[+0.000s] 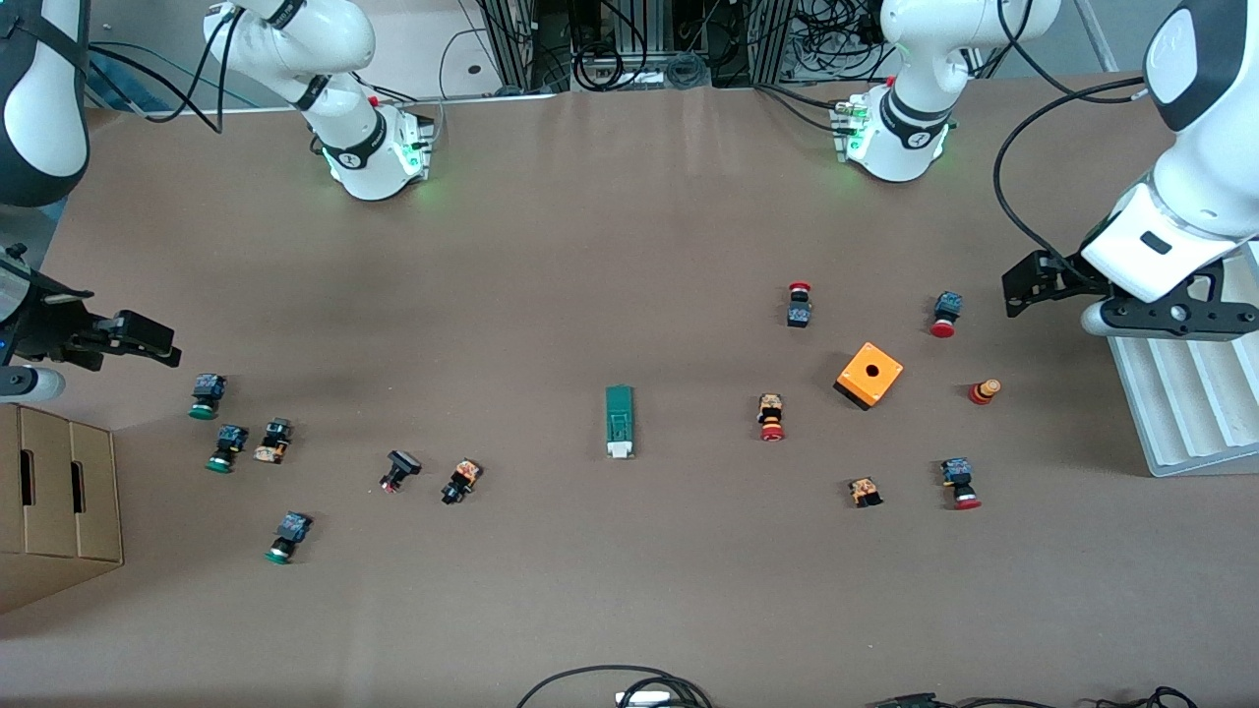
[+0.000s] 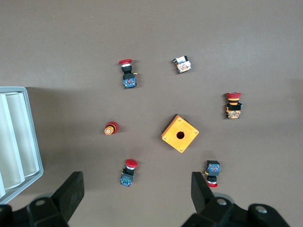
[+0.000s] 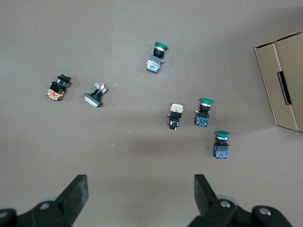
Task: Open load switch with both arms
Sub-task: 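Raise both arms from rest toward the table center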
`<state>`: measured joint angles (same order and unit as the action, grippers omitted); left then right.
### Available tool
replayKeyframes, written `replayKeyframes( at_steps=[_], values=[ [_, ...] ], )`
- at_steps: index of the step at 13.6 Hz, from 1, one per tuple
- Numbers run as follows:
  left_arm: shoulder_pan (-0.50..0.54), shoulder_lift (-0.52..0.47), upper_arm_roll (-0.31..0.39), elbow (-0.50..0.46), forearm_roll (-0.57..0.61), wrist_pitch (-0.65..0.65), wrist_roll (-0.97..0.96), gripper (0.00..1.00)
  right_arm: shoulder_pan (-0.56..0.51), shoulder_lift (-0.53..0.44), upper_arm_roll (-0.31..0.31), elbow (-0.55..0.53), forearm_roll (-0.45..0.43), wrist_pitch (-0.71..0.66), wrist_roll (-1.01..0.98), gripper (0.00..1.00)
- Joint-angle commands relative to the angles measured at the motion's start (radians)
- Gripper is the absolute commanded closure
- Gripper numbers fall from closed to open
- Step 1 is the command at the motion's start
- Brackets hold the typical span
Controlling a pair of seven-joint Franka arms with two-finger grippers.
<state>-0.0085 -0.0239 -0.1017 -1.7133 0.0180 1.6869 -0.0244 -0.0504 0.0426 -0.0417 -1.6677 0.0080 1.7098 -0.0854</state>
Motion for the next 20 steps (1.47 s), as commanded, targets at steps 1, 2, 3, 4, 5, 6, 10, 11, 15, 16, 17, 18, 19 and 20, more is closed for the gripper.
replayKeyframes(
  at_steps=[1,2,3,4,5,6,10,11,15,16,17,18,19,20],
  values=[
    [0.013,-0.002,-0.01,0.003,0.01,0.004,0.015,0.0,-0.002,0.01,0.005,0.022,-0.011,-0.022,-0.013,0.0],
    [0.013,-0.002,-0.01,0.003,0.01,0.004,0.015,0.0,-0.002,0.01,0.005,0.026,-0.011,-0.024,-0.011,0.0],
    [0.013,-0.004,-0.01,0.003,0.01,0.004,0.015,0.0,-0.002,0.01,0.005,0.026,-0.01,-0.024,-0.01,0.0],
    [0.013,-0.004,-0.01,0.003,0.01,0.004,0.015,0.0,-0.003,0.01,0.005,0.026,-0.01,-0.024,-0.01,0.0],
    [0.013,-0.002,-0.01,0.003,0.01,0.004,0.015,0.0,0.0,0.011,0.005,0.026,-0.01,-0.022,-0.01,0.0],
    [0.013,-0.002,-0.01,0.003,0.01,0.004,0.015,0.0,0.001,0.011,0.006,0.026,-0.01,-0.024,-0.01,0.0],
    [0.01,0.021,-0.012,0.004,-0.001,0.002,0.014,0.0,0.0,0.025,0.008,0.025,-0.01,-0.016,-0.011,0.0],
    [0.005,0.035,-0.013,0.003,-0.003,0.0,0.005,0.0,0.0,0.034,0.008,0.025,-0.008,-0.015,-0.017,0.0],
    [0.005,0.068,-0.012,0.027,0.002,-0.059,0.012,0.0,0.035,0.082,0.01,0.026,0.073,0.02,-0.02,0.0],
    [0.005,0.073,-0.013,0.043,0.003,-0.094,0.014,0.0,0.037,0.097,0.01,0.025,0.111,0.048,-0.019,0.0],
    [0.005,0.085,-0.013,0.052,0.002,-0.116,0.015,0.0,0.038,0.12,0.011,0.025,0.151,0.071,-0.019,0.0],
    [0.005,0.097,-0.013,0.066,0.002,-0.119,0.015,0.0,0.041,0.14,0.01,0.026,0.211,0.091,-0.019,0.0],
    [0.004,0.113,-0.013,0.067,0.005,-0.119,0.018,0.0,0.047,0.158,0.01,0.026,0.249,0.108,-0.025,0.0],
    [0.004,0.12,-0.013,0.067,0.007,-0.119,0.021,0.0,0.05,0.171,0.011,0.026,0.254,0.125,-0.027,0.0]
  ],
)
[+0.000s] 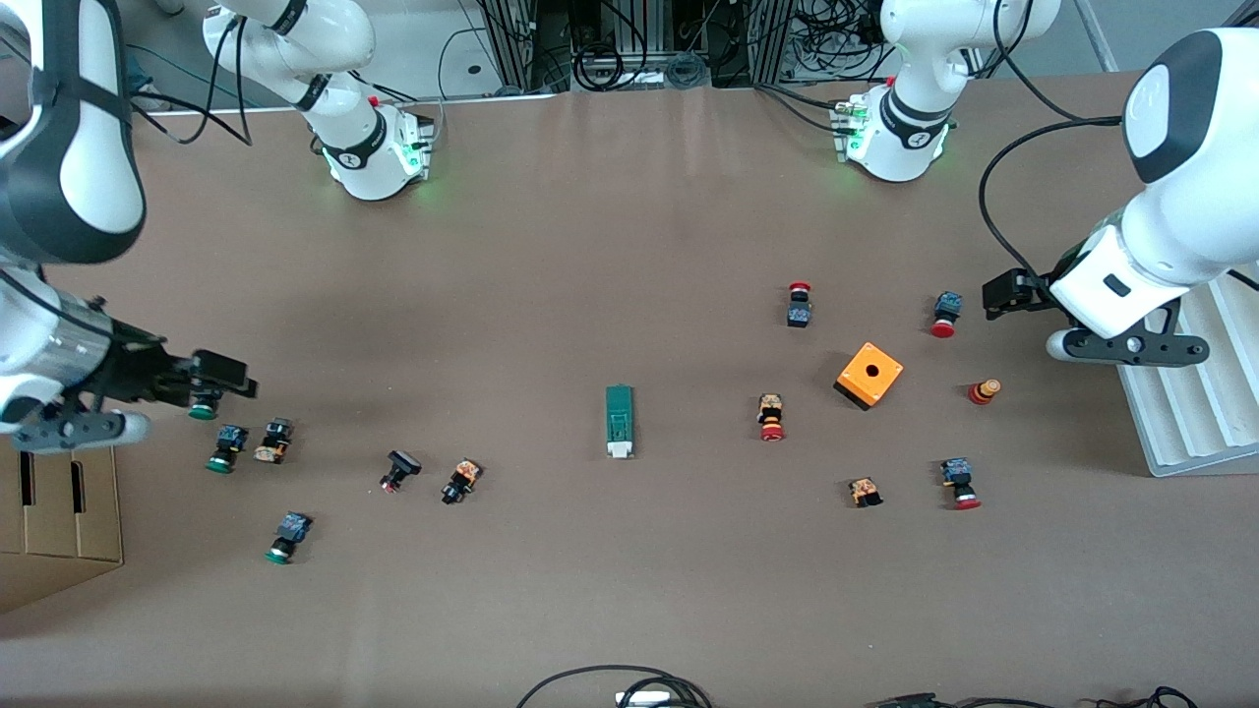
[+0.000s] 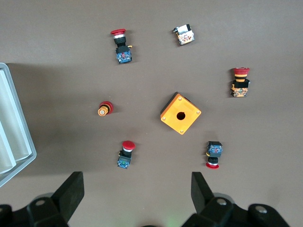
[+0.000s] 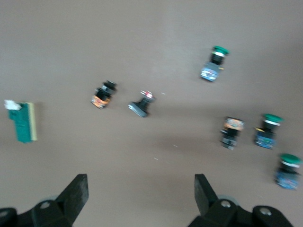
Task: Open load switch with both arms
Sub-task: 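Raise both arms from rest toward the table center, then move the left gripper over the green load switch and lower it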
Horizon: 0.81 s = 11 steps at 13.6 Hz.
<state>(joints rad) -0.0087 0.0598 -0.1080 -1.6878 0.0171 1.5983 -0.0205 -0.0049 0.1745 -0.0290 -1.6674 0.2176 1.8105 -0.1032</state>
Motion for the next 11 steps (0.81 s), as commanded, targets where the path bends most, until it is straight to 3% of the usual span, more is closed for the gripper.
replayKeyframes(
  at_steps=[1,5,11],
  values=[
    [0.003,0.037,-0.009,0.039,0.004,-0.025,-0.001,0.0,0.035,0.042,-0.005,0.026,0.033,0.036,-0.009,0.0],
    [-0.097,0.046,-0.024,0.024,0.003,0.072,-0.183,0.02,0.126,0.053,-0.003,0.026,-0.19,0.075,-0.007,0.0],
    [-0.301,0.089,-0.024,0.005,0.011,0.239,-0.524,0.05,0.155,0.069,-0.005,0.025,-0.198,0.086,-0.009,0.0]
  ],
)
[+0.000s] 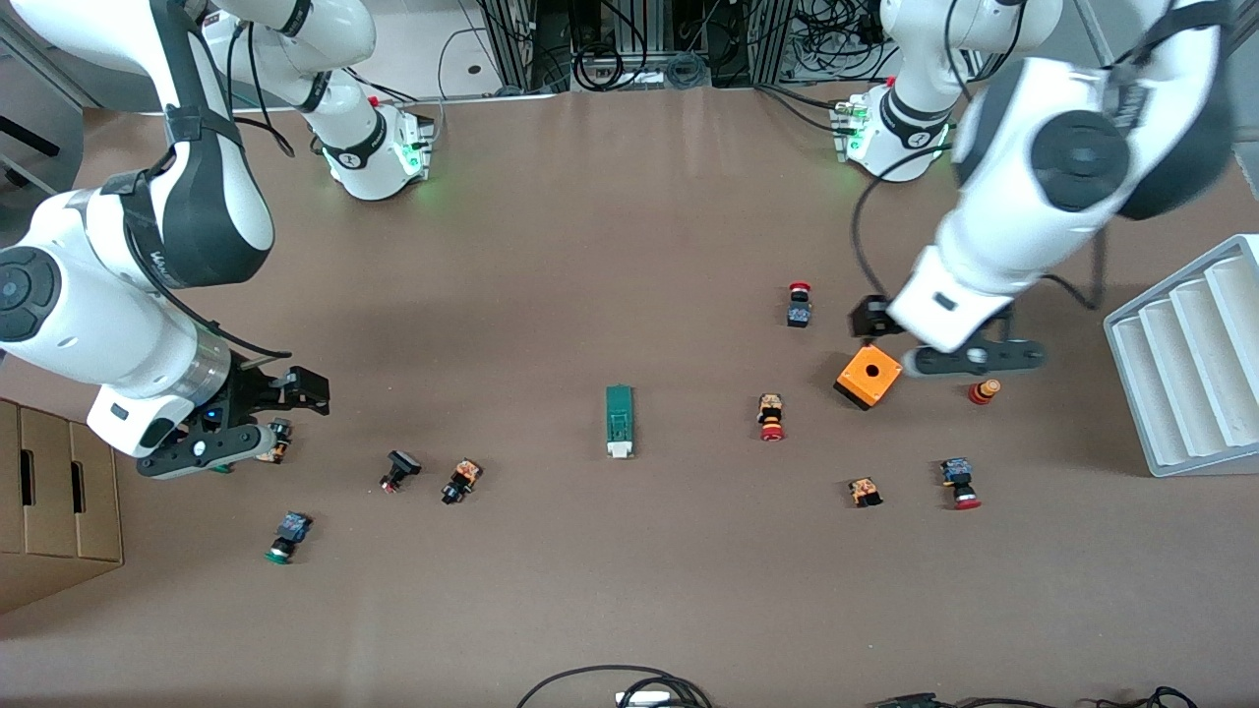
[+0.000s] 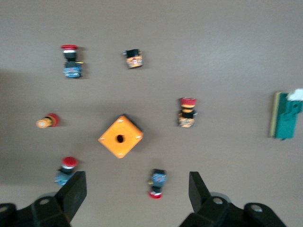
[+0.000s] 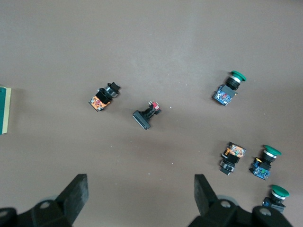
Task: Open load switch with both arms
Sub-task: 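Move the left gripper over the green load switch and lower it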
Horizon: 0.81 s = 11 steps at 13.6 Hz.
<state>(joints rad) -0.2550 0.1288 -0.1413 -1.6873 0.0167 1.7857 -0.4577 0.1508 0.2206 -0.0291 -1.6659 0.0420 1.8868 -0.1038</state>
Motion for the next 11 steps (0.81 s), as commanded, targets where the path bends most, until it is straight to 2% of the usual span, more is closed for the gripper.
replayKeyframes(
  at_steps=[1,4,7,9,11],
  values=[
    [-0.088,0.035,0.009,0.005,0.011,0.095,-0.143,0.05,-0.003,0.028,-0.005,0.023,-0.018,0.009,-0.01,0.0],
    [-0.176,0.086,0.011,-0.006,0.015,0.266,-0.243,0.05,-0.005,0.039,-0.005,0.023,-0.022,0.012,-0.054,0.0],
    [-0.237,0.155,0.011,-0.058,0.032,0.537,-0.26,0.05,-0.008,0.049,-0.006,0.023,-0.013,0.014,-0.066,0.0],
    [-0.292,0.204,0.011,-0.069,0.106,0.622,-0.298,0.06,-0.002,0.051,-0.006,0.023,-0.008,0.032,-0.065,0.0],
    [-0.345,0.248,0.012,-0.06,0.234,0.649,-0.471,0.08,-0.003,0.049,-0.006,0.023,-0.008,0.035,-0.056,0.0]
  ],
)
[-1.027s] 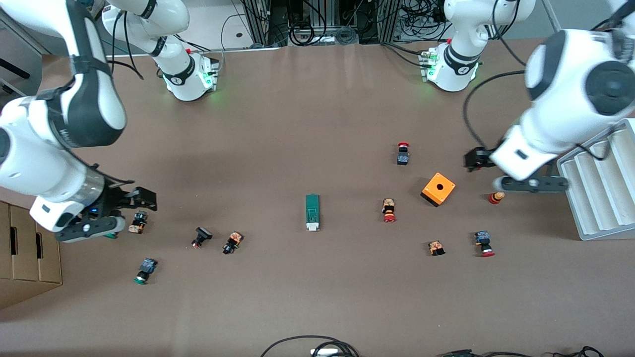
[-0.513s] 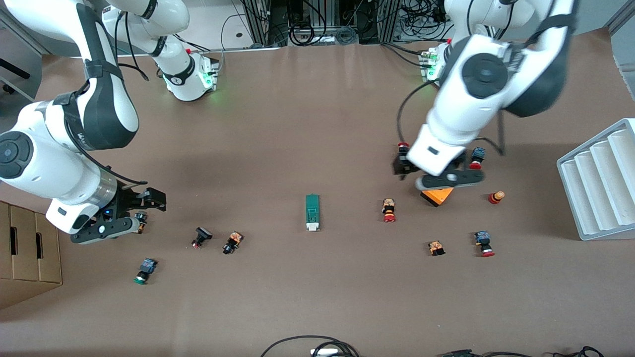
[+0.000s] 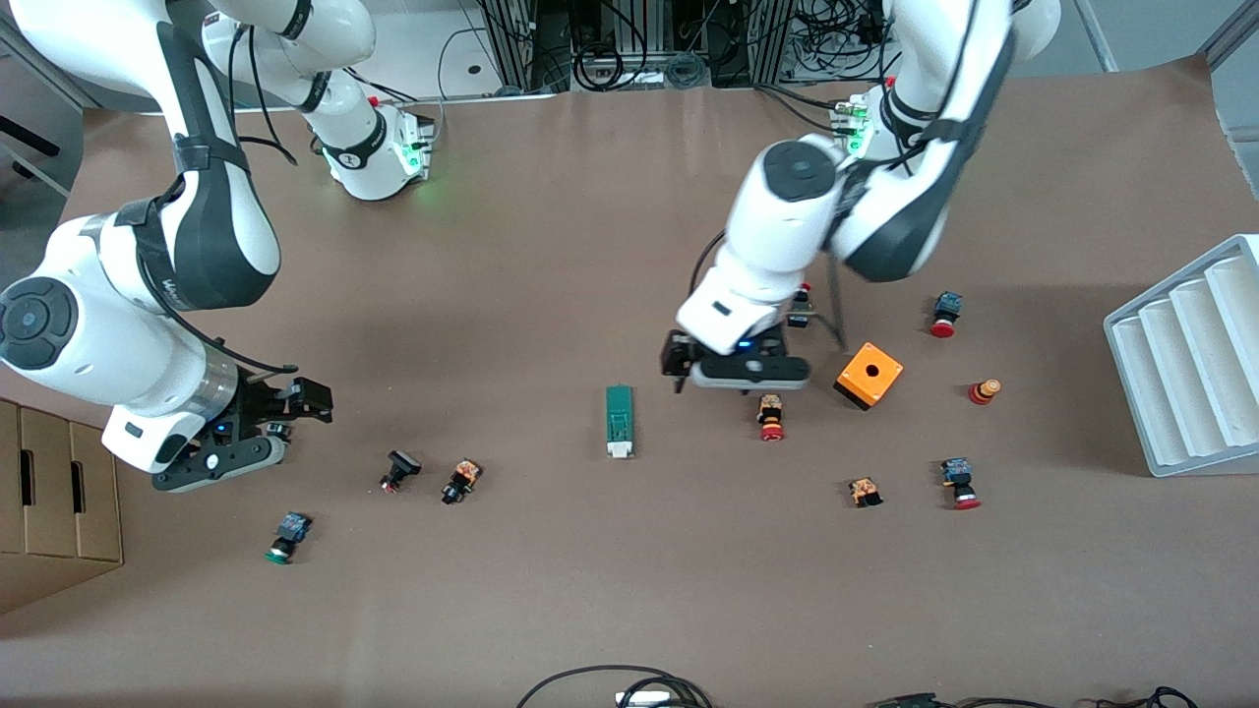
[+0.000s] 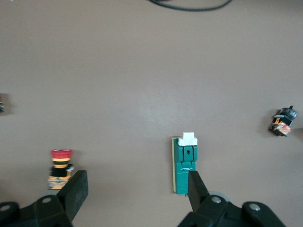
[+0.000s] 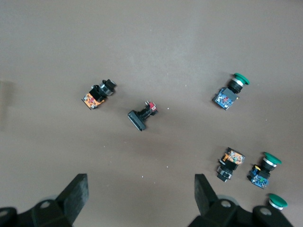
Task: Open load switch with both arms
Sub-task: 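Move the left gripper over the green load switch and lower it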
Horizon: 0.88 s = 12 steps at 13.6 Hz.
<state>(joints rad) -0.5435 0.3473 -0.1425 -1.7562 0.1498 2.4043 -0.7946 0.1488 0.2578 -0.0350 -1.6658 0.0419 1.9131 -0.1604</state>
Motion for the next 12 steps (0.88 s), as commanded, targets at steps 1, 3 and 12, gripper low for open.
replayKeyframes(
  at_steps=[1,3,12],
  values=[
    [-0.079,0.051,0.014,0.011,0.2,0.033,-0.237,0.08,-0.008,0.012,-0.003,0.023,-0.007,0.009,0.002,0.0],
    [-0.118,0.093,0.012,0.026,0.385,0.035,-0.448,0.07,-0.018,0.015,-0.009,0.023,0.001,0.011,0.005,0.0],
    [-0.223,0.266,0.012,0.086,0.87,0.035,-0.973,0.07,-0.057,0.018,-0.008,0.037,0.039,0.009,0.2,0.0]
  ],
)
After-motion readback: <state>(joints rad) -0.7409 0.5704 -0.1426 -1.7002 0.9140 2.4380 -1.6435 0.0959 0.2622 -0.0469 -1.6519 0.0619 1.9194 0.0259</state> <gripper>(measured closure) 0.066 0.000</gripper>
